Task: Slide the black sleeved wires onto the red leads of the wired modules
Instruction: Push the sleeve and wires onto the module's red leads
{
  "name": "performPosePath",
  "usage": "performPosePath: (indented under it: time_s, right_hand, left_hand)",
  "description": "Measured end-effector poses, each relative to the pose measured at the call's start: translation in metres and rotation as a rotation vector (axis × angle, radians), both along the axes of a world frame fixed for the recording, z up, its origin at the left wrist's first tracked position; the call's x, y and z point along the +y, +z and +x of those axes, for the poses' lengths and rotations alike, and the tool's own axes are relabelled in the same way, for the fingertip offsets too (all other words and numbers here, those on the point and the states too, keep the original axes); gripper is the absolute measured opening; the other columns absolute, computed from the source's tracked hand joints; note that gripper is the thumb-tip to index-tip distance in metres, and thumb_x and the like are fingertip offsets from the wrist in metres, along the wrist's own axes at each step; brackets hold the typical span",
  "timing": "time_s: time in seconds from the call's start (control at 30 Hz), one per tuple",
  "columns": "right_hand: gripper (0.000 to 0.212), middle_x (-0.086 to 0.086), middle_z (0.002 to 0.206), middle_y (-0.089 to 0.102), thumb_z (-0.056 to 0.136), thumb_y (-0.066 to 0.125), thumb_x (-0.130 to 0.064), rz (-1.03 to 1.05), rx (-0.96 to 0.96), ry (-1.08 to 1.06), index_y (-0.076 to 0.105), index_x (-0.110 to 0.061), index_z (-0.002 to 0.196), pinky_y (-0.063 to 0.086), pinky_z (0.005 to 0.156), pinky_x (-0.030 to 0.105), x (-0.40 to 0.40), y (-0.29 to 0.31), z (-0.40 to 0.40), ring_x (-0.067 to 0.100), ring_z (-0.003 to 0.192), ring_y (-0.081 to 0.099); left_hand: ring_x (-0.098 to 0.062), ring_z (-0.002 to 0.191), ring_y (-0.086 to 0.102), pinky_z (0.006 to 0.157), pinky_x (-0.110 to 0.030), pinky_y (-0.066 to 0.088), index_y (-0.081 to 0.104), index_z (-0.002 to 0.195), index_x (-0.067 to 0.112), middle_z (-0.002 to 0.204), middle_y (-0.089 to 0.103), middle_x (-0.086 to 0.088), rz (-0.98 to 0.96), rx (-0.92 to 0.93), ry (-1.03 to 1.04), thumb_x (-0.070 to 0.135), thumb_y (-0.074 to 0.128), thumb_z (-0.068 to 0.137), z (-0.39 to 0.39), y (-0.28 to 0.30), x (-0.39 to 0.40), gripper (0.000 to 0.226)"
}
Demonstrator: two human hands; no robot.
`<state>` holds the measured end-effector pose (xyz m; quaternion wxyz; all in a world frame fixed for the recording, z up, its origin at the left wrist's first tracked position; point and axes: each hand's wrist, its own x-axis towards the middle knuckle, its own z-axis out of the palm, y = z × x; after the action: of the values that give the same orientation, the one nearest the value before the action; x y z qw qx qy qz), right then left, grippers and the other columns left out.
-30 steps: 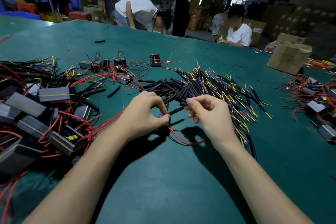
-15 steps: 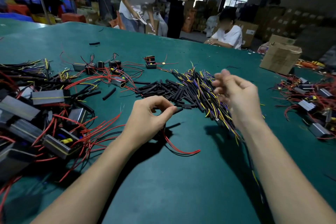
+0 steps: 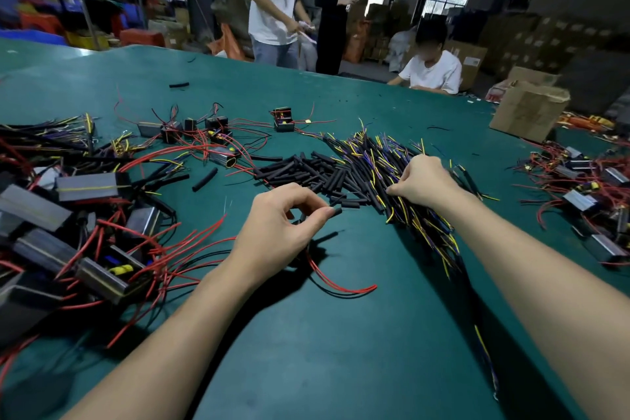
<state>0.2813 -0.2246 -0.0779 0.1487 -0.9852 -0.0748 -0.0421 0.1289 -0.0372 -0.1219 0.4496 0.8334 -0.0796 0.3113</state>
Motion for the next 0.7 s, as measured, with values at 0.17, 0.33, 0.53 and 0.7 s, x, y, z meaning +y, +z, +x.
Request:
performPosePath:
  time_s: [0.17,0.33,0.53,0.7]
  right_hand:
    - [0.032,0.016,0.081,0.066,0.077,0.077,-0.021,0.061,0.101,-0.064,0.066,0.001,0.097,0.051,0.071,0.03,0.003,0.002,0.007,0.026,0.076,0.061]
    - [0.018,0.019,0.1,0.067,0.081,0.07,-0.015,0.163,0.042,-0.122,0.072,-0.002,0.094,0.051,0.082,0.033,0.001,0.001,0.012,0.03,0.093,0.063]
    - [0.02,0.017,0.104,0.067,0.082,0.059,-0.007,0.132,0.025,-0.105,0.069,-0.002,0.099,0.052,0.088,0.035,0.007,-0.008,0.014,0.032,0.1,0.061]
    - [0.016,0.014,0.093,0.061,0.079,0.065,-0.015,0.02,0.103,-0.063,0.062,-0.001,0.087,0.047,0.068,0.027,0.015,-0.001,0.011,0.029,0.081,0.058]
  left_hand:
    - [-0.004,0.072,0.057,0.069,-0.006,0.035,0.071,0.074,0.013,0.072,0.065,0.006,0.006,0.002,-0.002,0.016,0.074,0.081,0.001,0.0,0.0,0.008]
    - [-0.005,0.072,0.057,0.069,-0.009,0.037,0.071,0.074,0.014,0.073,0.065,0.004,-0.001,0.01,-0.006,0.018,0.074,0.082,0.001,-0.001,0.0,0.009]
    - [-0.005,0.072,0.058,0.067,-0.011,0.039,0.071,0.075,0.014,0.073,0.066,0.006,0.0,0.02,0.002,0.019,0.073,0.082,0.001,-0.001,0.0,0.009]
    - [-0.005,0.073,0.058,0.067,-0.008,0.037,0.071,0.075,0.014,0.072,0.066,0.007,0.007,0.018,0.009,0.018,0.073,0.082,0.001,0.0,-0.001,0.009]
